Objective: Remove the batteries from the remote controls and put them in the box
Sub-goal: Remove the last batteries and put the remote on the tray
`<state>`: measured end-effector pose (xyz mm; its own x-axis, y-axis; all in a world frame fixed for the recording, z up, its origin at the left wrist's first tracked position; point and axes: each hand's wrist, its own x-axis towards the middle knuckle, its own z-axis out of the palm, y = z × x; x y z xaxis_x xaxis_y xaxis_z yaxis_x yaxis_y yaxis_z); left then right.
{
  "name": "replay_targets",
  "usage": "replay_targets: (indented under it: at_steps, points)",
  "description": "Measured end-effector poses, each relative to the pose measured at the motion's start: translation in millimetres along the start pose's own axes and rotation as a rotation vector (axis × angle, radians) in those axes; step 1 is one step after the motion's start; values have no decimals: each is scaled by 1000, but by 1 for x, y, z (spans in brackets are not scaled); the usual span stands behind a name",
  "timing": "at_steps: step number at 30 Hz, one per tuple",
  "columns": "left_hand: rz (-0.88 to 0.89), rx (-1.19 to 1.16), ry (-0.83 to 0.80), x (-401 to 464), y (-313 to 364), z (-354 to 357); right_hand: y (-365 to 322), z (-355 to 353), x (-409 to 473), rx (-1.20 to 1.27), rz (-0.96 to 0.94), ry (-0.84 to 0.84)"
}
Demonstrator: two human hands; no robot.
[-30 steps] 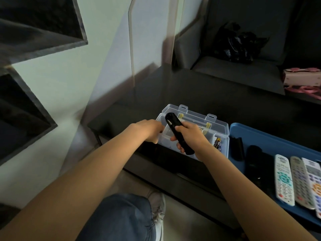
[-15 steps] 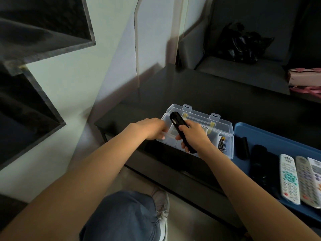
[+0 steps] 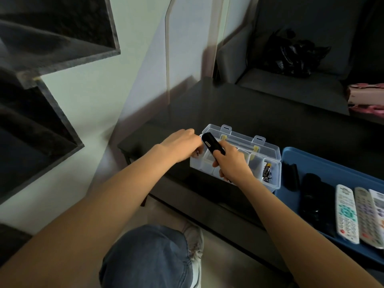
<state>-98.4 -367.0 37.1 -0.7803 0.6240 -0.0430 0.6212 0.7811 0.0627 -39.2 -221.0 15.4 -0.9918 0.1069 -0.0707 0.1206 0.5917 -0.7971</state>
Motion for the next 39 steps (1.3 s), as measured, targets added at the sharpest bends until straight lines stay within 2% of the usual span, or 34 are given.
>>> replay_targets:
  at_steps: [4,8,9,12,15,22,27,34,39]
  points:
    - [-60,-257,82,-2,0,2,0,-5,-1,106,69,-19]
    - [-226,-803,381,-4,12,7,5,-19,-12,399,154,-26]
    - [-301,-1021,381,-2,19,8,6,-24,-14,463,171,-32]
    - [-451,-1711,247,12,47,9,15,-41,-22,557,203,-40]
    - [-490,-2025,163,29,73,2,28,-56,-24,585,221,-17]
    - [-410,-1973,222,83,121,3,58,-102,-12,621,204,33]
    - [-272,-1882,207,99,146,16,75,-129,-11,674,216,45]
    - [-328,-1683,339,117,169,31,106,-143,-19,735,227,105]
    - [-271,-1686,366,125,180,32,114,-148,-19,772,250,137]
